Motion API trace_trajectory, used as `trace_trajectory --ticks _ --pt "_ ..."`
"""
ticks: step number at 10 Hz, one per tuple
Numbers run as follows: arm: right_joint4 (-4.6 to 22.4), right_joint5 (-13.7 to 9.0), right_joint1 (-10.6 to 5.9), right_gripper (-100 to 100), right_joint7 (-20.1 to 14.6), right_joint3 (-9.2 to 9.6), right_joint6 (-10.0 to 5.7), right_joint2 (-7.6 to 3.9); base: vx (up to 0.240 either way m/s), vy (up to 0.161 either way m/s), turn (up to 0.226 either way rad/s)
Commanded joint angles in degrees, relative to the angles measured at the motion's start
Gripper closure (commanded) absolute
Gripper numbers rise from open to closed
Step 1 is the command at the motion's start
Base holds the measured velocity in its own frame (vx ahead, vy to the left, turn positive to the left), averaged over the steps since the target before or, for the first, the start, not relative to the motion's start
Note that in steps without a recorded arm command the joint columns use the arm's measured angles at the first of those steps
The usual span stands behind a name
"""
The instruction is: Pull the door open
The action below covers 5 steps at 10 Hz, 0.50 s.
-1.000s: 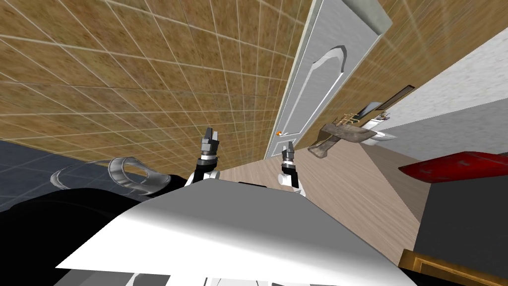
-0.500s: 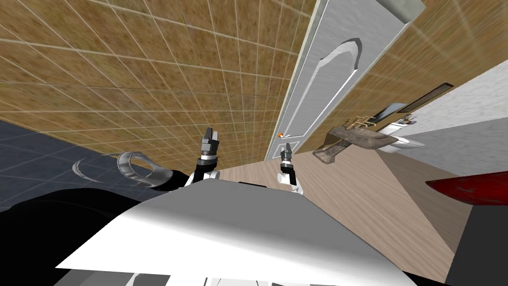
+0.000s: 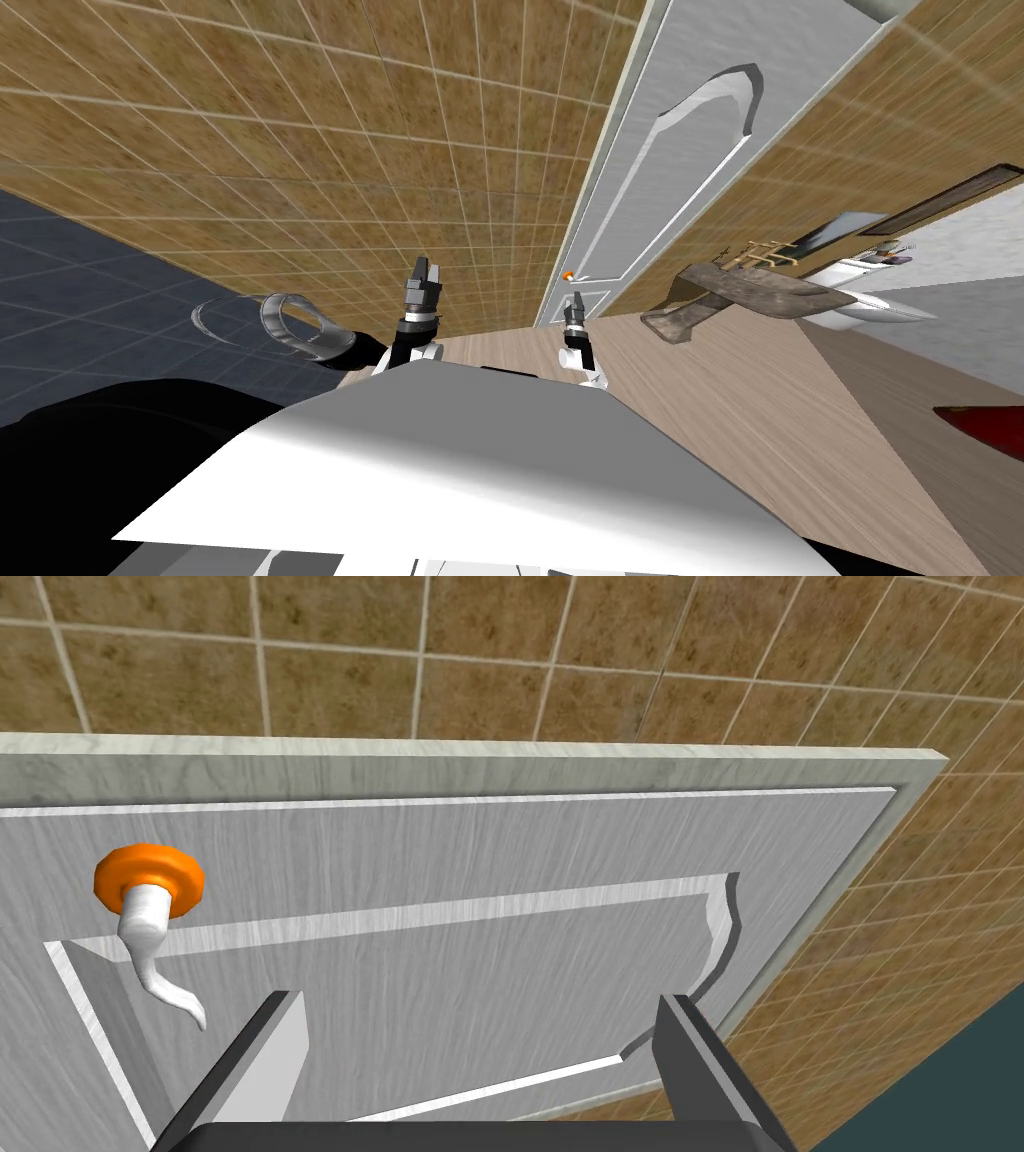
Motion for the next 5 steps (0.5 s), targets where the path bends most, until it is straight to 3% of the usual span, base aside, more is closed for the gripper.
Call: trace_trajectory --ticks 1,3,4,5 --pt "2.8 -0.6 -1.29 -100 0.0 0.0 -0.33 -0.39 0.033 -0.141 0.182" --pt "6.1 -1.3 -2.69 -100 -0.1 0.08 -0.84 -0.84 0.032 -0.14 0.151" --pt "6.1 -1.3 -2.69 -100 -0.1 0.08 -0.84 -0.84 0.039 -0.078 0.054" --pt "7.8 -1.6 -3.39 -100 -0.1 0.12 -1.1 -1.06 0.027 -0.068 0.084"
